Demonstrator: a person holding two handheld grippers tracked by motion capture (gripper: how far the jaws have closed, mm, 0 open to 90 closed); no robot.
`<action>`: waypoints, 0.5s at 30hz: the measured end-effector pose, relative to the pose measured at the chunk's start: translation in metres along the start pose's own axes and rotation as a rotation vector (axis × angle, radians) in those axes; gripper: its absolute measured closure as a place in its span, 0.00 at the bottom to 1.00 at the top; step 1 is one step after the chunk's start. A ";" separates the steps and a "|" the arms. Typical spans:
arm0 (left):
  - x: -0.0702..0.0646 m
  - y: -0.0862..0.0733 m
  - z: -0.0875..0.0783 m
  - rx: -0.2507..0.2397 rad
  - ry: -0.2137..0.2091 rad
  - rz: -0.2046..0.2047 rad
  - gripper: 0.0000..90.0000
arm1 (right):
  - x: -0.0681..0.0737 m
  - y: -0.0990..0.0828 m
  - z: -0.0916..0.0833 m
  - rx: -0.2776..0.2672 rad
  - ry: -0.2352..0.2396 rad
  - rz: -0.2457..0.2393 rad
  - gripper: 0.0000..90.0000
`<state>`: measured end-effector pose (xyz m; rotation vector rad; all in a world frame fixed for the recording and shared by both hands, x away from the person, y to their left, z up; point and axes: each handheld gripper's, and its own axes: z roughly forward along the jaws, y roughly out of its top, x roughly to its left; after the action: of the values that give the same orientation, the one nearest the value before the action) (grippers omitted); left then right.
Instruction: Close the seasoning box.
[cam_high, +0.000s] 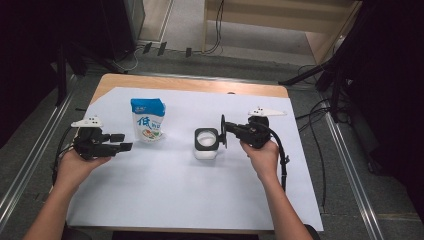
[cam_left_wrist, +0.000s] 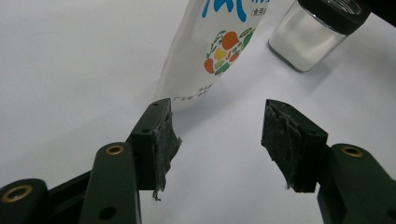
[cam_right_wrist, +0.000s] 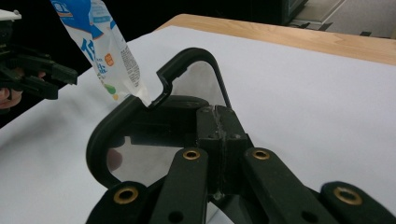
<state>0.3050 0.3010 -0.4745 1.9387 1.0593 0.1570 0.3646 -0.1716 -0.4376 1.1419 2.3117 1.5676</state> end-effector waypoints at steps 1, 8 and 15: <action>0.000 0.000 0.000 -0.006 0.004 0.000 0.49 | 0.001 0.000 0.000 0.000 -0.001 0.002 1.00; 0.001 -0.001 0.000 -0.003 0.007 0.002 0.49 | 0.003 -0.001 0.005 0.017 0.009 -0.005 1.00; 0.002 -0.001 0.000 -0.007 -0.005 -0.008 0.49 | 0.004 -0.001 0.009 0.028 0.013 -0.005 1.00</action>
<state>0.3060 0.3030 -0.4757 1.9275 1.0615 0.1515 0.3654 -0.1623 -0.4416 1.1353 2.3502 1.5497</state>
